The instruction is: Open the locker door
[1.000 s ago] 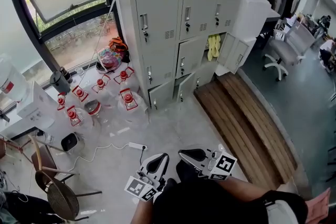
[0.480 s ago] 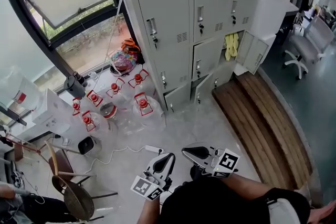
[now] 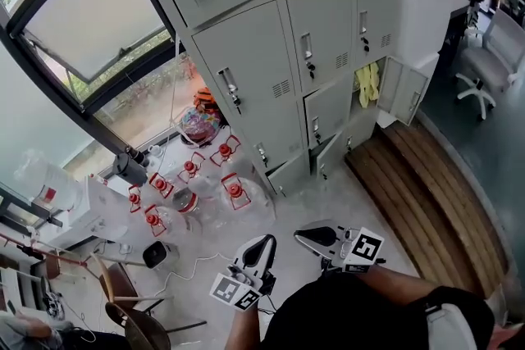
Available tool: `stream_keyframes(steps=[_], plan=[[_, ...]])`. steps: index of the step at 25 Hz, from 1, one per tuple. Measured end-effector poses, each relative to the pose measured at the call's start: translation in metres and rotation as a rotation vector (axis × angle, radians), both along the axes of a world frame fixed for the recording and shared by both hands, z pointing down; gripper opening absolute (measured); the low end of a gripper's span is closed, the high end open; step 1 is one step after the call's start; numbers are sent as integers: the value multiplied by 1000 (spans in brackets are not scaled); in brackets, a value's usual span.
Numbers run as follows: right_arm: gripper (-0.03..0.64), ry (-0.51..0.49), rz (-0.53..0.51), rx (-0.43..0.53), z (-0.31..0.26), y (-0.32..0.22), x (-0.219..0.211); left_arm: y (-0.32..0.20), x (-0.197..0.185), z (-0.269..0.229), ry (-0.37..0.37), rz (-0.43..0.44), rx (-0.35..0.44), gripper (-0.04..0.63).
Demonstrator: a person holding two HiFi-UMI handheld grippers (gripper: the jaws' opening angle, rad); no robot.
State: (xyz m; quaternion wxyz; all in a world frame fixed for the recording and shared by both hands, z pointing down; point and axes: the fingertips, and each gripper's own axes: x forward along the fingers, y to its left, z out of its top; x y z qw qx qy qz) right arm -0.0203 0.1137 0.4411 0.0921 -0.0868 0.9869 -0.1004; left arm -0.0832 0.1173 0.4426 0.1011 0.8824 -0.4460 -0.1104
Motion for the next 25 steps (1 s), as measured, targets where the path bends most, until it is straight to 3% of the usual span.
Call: stream_keyframes(steps=[15,25], plan=[[11,-32,-81,-23,5,-87,10,-79,9,9,-4,-79,-24,18],[11,-36,-69,-63,20,-114,16,-109,6,11,-33,-90,-36,18]])
